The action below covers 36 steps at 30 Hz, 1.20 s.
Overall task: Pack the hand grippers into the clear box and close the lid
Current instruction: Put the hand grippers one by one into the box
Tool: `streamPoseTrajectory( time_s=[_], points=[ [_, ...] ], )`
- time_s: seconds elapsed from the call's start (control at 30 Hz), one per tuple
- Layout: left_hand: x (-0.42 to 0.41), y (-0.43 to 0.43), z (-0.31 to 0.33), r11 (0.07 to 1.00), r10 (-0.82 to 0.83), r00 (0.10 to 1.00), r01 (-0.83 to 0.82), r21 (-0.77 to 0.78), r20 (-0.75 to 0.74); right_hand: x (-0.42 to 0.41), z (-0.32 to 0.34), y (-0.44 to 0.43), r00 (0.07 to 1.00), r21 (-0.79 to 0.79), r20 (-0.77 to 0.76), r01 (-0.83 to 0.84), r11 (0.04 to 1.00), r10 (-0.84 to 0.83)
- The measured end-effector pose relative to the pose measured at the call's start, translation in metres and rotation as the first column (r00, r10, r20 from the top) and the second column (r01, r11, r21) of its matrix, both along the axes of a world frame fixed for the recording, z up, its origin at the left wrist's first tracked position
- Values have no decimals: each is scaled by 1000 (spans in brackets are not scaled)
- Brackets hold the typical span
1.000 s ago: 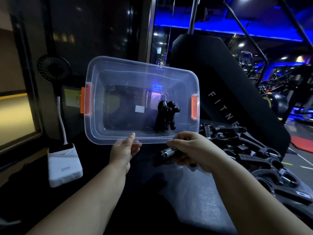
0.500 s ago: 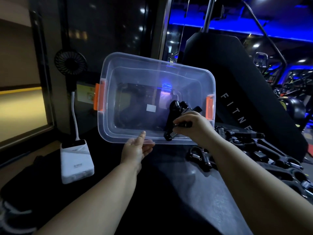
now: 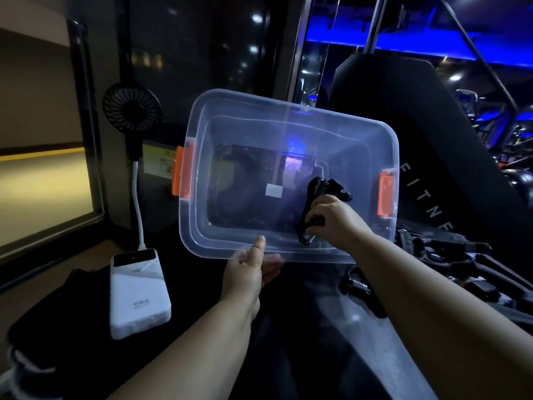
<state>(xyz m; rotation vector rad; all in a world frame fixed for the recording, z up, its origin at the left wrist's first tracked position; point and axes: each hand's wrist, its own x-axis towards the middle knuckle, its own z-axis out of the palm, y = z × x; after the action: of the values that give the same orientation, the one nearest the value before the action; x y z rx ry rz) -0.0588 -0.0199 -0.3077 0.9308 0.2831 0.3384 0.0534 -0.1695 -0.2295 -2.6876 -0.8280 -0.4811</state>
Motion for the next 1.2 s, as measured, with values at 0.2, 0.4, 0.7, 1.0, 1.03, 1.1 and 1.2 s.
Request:
streamPoseTrajectory(
  time_s=[0.2,0.4,0.7,1.0,1.03,1.1,1.2],
  points=[
    [-4,0,2,1000,3,1000,-3,13,-1,26,-4,4,1000,-80,-18,20,997,-22],
    [-2,0,3,1000,8,1000,-8,20,-2,46,-7,5,999,-136,-32,39,990,-44],
    [-3,-1,5,999,18,1000,-18,36,3,69,-8,8,994,-227,-57,83,970,-98],
    [-5,-1,7,999,20,1000,-20,25,6,90,-17,20,979,-271,-39,183,945,-200],
    [-5,-1,8,1000,20,1000,-20,24,6,91,-18,21,978,-283,-37,189,940,-207],
    [-5,-1,8,1000,18,1000,-18,23,6,93,-20,22,975,-294,-35,202,934,-221],
    [-5,-1,8,999,18,1000,-19,32,10,91,-20,23,975,-303,-31,199,932,-218]
  ],
)
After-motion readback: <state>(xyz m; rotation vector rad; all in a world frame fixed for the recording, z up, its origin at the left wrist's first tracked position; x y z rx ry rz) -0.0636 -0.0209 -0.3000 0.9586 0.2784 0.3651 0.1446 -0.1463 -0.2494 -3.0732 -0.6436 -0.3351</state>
